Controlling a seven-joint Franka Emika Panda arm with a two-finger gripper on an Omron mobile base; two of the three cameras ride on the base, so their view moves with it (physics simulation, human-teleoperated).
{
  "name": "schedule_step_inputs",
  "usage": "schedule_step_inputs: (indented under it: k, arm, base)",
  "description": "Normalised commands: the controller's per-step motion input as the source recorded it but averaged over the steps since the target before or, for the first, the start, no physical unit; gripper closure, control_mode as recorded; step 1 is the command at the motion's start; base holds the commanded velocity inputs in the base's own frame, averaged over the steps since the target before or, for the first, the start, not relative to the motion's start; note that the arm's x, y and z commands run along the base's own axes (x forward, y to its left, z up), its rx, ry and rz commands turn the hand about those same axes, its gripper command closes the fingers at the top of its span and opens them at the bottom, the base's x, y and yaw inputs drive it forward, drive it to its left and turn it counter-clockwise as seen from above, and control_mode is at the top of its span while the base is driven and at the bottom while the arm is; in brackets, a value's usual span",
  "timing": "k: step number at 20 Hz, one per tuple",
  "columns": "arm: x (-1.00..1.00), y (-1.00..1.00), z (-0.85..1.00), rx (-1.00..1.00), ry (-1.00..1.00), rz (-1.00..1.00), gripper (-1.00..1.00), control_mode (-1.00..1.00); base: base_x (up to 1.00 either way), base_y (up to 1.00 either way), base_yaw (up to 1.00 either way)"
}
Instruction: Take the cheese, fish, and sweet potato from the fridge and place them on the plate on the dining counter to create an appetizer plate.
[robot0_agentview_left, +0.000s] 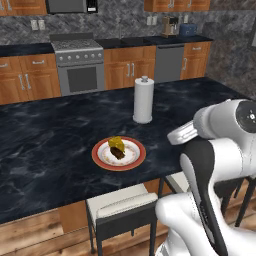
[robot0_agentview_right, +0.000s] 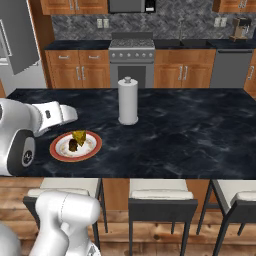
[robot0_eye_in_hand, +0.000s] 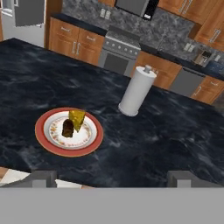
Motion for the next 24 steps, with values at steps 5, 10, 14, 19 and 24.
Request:
schedule_step_inputs:
  k: [5, 10, 14, 19, 24]
  arm:
    - [0.0, 0.0, 0.0, 0.0, 0.0, 0.0, -1.0, 1.0]
    - [0.0, 0.0, 0.0, 0.0, 0.0, 0.0, -1.0, 1.0]
    - [0.0, 0.0, 0.0, 0.0, 0.0, 0.0, -1.0, 1.0]
    - [0.0, 0.0, 0.0, 0.0, 0.0, 0.0, -1.0, 1.0]
    - [0.0, 0.0, 0.0, 0.0, 0.0, 0.0, -1.0, 1.0]
  base:
    - [-0.18, 0.0, 0.0]
    - [-0.92, 0.0, 0.0]
    - [-1.0, 0.01, 0.02]
    - [-0.98, 0.25, 0.05]
    - [-0.23, 0.9, 0.01]
